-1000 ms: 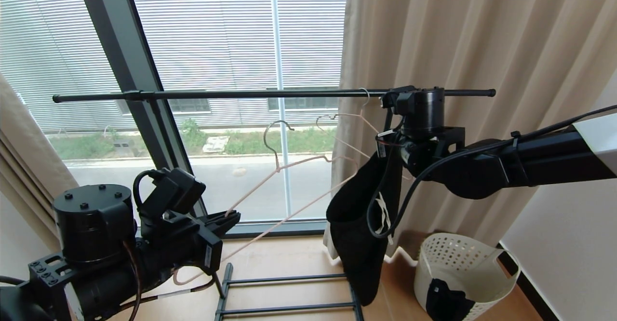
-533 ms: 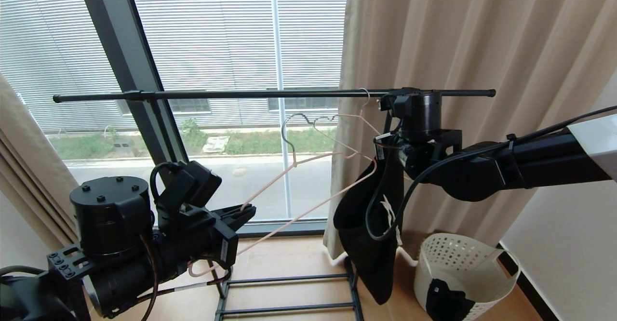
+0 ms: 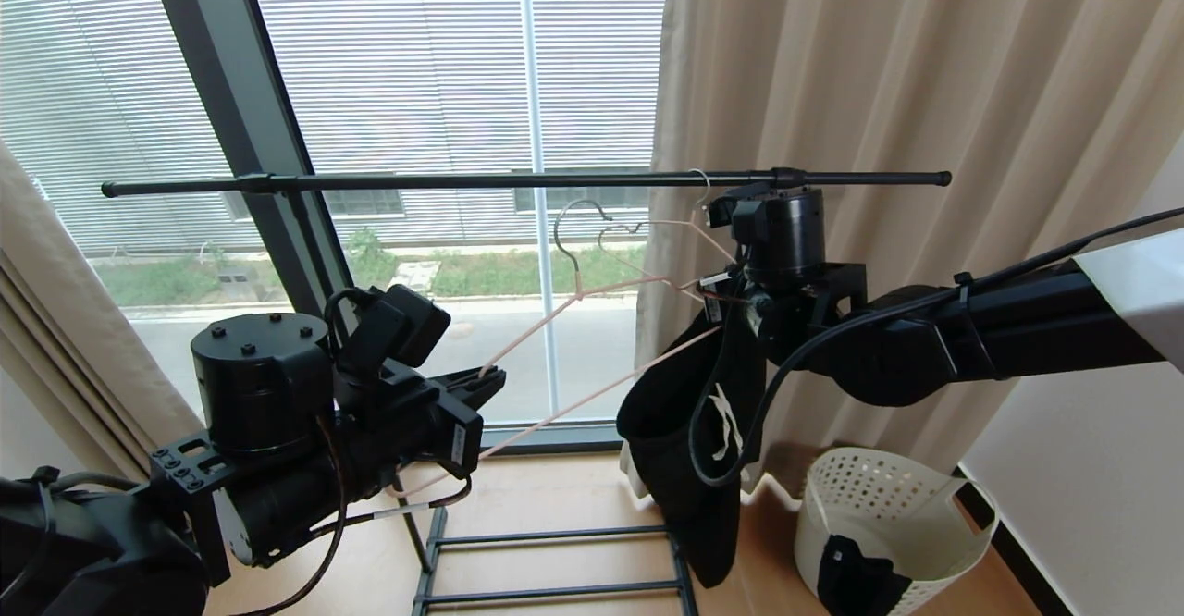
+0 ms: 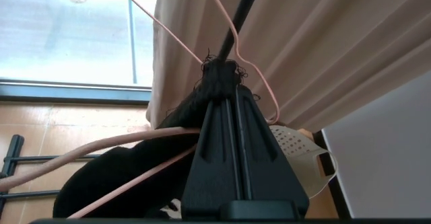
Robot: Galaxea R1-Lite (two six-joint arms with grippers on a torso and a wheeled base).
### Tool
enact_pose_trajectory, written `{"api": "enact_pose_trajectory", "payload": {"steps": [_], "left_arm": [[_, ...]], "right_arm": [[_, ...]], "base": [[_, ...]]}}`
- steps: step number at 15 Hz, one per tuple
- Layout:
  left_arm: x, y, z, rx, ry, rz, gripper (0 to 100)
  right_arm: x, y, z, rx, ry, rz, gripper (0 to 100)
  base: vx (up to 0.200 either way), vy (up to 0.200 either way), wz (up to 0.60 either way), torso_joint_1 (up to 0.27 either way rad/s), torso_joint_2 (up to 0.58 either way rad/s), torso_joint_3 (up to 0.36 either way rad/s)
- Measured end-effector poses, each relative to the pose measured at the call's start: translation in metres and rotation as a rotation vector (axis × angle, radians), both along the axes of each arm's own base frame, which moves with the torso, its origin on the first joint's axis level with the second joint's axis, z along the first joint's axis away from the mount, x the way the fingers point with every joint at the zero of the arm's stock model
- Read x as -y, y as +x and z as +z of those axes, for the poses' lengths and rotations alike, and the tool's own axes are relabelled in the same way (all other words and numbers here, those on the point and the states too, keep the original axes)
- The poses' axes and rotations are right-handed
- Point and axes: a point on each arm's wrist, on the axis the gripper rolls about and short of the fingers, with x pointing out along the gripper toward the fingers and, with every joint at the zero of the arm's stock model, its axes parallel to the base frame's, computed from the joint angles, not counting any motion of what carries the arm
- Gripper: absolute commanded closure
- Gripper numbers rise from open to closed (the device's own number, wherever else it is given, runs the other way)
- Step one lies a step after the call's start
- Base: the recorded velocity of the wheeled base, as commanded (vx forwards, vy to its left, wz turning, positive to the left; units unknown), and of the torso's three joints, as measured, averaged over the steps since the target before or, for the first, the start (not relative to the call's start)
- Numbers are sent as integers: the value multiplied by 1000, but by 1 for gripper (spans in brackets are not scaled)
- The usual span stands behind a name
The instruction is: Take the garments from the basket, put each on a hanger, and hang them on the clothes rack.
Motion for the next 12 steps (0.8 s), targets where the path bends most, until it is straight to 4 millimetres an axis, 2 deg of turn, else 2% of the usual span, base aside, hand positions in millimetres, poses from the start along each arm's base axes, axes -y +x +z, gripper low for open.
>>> {"api": "enact_pose_trajectory", "payload": {"steps": [6,12], "left_arm": [[1,2,-5,-21,1,12,100],[3,4,-10,-37,10,10,100]], "right_arm": [[-11,-15,1,1,-23,-1,100],[-19,-43,19,36,-33,-9,100]], "base": [[0,0,0,0,0,0],[0,0,0,0,0,0]]}}
